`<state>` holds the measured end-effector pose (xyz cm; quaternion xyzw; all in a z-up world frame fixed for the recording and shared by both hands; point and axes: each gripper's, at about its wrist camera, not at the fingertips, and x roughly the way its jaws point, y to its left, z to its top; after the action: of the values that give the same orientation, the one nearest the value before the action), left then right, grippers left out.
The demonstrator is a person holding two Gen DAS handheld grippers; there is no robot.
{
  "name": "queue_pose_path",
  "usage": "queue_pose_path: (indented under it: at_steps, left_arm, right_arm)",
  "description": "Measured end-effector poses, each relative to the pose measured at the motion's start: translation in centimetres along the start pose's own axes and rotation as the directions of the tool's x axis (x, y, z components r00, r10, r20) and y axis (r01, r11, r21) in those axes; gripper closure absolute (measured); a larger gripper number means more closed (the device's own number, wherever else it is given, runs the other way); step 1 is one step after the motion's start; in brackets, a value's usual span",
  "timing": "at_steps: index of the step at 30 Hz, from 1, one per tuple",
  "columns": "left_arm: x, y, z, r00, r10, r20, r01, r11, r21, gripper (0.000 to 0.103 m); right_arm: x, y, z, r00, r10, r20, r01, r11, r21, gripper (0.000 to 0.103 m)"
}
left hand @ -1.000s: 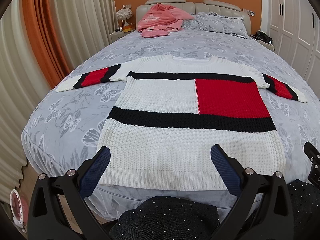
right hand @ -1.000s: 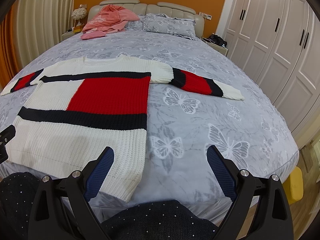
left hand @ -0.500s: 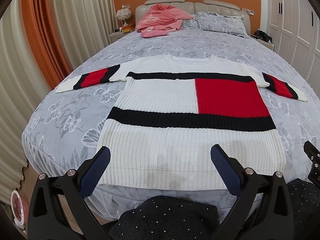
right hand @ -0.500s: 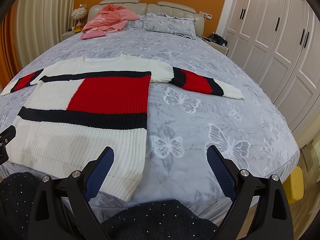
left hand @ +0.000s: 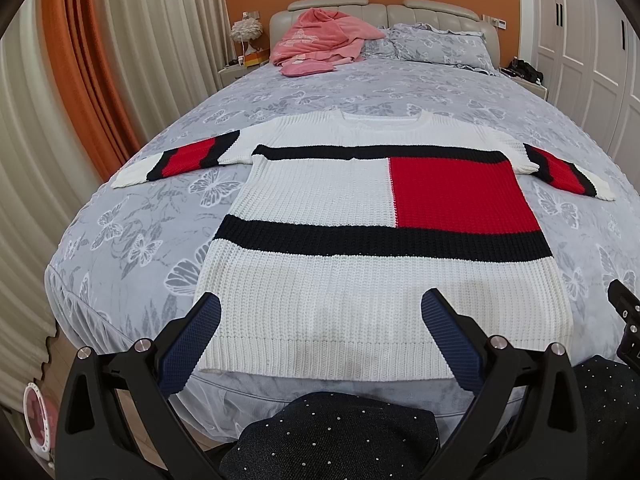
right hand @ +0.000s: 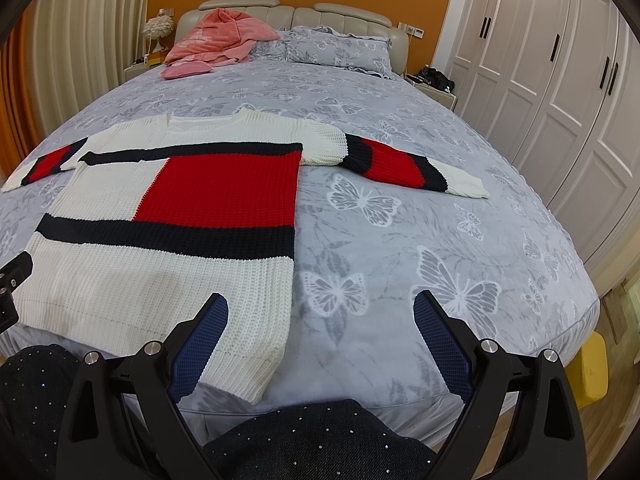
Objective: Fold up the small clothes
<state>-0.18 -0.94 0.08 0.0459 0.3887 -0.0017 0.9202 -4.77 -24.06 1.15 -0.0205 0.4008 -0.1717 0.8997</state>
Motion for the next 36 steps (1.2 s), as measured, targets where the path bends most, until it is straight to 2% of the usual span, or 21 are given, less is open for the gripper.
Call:
queue_pose_path:
  at_steps: [19,23,26,29,31,36]
  left_arm:
    - [0.0,-0.2,-0.1,1.0,0.002,0.0,-0.002,1.0,0.002,0.005]
    - [0.1,-0.1,-0.1,1.0,-0.001,-0.008,0.001,1.0,-0.006,0.005]
    - [0.1,0.4,0.2,1.0,-0.014,-0.021,0.014,1.0,-0.018,0.005]
    - [0.6,1.2,0.5,0.998,-0.034,-0.045,0.032,0.999,-0.041,0.005]
    - [1.1,1.6,0.8,0.997,-0.045,-0.06,0.042,0.997,-0.057,0.005]
    - [1.3,0.7,1.6,0.998,-0.035,-0.047,0.033,0.999,-0.041,0.005]
  right_arm:
    - [0.1,0.0,0.0,1.0,0.0,-0.004,0.0,1.0,0.004,0.011]
    - [0.3,-0.3,-0.2,1.0,0.003,-0.021,-0.002,1.0,0.013,0.011]
    - [1.0,-1.1,0.2,0.998,0.025,-0.064,-0.022,0.999,0.05,0.011]
    - [2.8,-3.9,1.1,0.986,0.126,-0.108,-0.109,0.982,0.154,0.011]
    - [4.3,-6.3,2.0,0.989,0.096,-0.112,-0.075,0.98,0.186,0.011]
    - [10.8,-15.7,5.9,0.988,0.003,-0.157,0.042,0.958,0.283,0.011]
